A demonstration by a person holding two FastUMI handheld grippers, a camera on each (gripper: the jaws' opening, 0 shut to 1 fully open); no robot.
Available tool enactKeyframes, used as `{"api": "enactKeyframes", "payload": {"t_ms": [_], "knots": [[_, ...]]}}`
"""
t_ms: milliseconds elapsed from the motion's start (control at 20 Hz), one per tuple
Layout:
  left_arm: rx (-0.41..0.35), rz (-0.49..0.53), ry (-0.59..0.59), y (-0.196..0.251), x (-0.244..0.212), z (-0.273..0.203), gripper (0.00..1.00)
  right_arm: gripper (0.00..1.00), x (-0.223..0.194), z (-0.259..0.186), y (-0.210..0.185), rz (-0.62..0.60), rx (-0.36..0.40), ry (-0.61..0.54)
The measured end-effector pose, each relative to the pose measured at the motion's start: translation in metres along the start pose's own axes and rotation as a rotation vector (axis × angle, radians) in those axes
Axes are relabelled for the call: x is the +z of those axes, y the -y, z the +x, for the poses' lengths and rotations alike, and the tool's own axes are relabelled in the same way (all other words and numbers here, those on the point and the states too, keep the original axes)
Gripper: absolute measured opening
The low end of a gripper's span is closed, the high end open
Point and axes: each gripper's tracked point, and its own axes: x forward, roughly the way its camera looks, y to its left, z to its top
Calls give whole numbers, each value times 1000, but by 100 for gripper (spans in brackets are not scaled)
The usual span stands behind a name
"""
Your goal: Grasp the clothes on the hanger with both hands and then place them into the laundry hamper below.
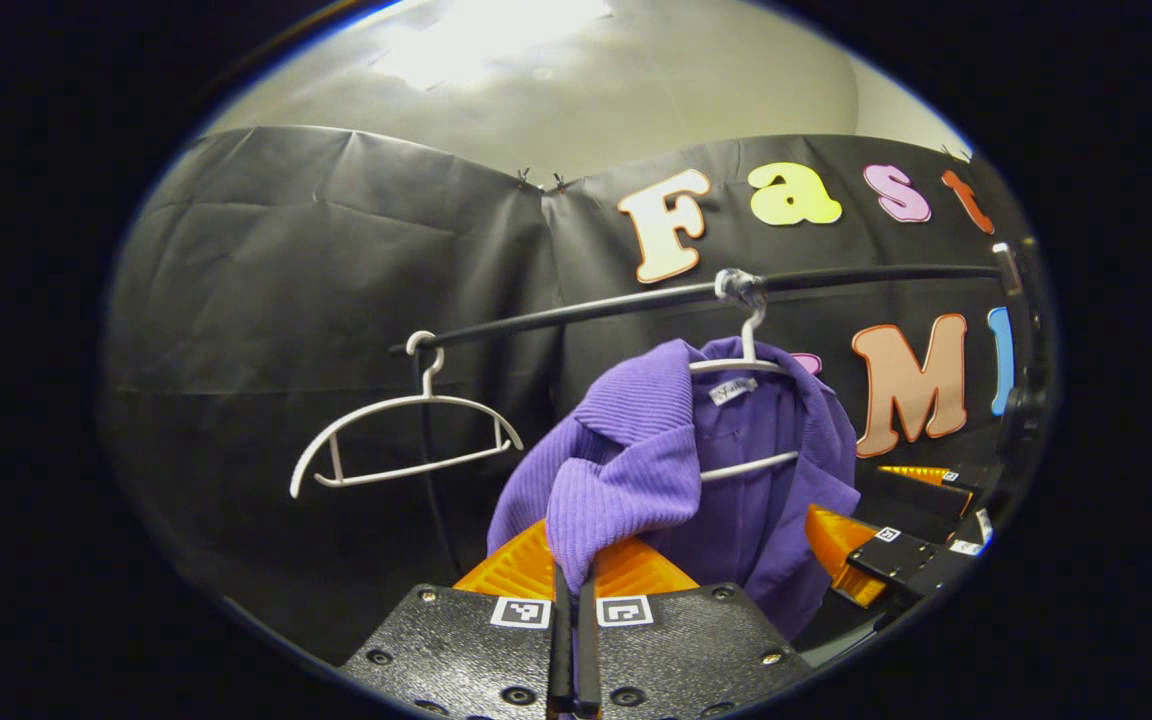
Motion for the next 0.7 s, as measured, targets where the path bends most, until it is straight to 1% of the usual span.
{"api": "enactKeyframes", "payload": {"t_ms": [50, 150, 250, 350, 400, 450, 500, 650, 700], "knots": [[12, -4, 10, -5, 7, -1, 5, 99, -3, 6, -2, 1, 5, -5], [41, -6, 35, -15, 20, -2, 0, 98, -10, 14, -7, 8, 15, -16], [66, -12, 60, -24, 32, -2, 0, 98, -18, 23, -11, 11, 20, -33], [92, -10, 71, -34, 39, -1, 2, 98, -26, 32, -14, 7, 21, -51], [108, -3, 75, -39, 41, -1, 5, 98, -31, 35, -15, 5, 22, -62], [122, 5, 80, -43, 44, -1, 5, 98, -37, 38, -14, 0, 17, -75], [134, 14, 85, -47, 45, 0, 2, 93, -39, 38, -15, -1, 14, -85], [168, 18, 88, -61, 50, 3, 0, 77, -51, 49, -14, 13, 5, -124], [180, 15, 89, -65, 51, 3, 0, 77, -54, 50, -9, 14, -9, -139]]}}
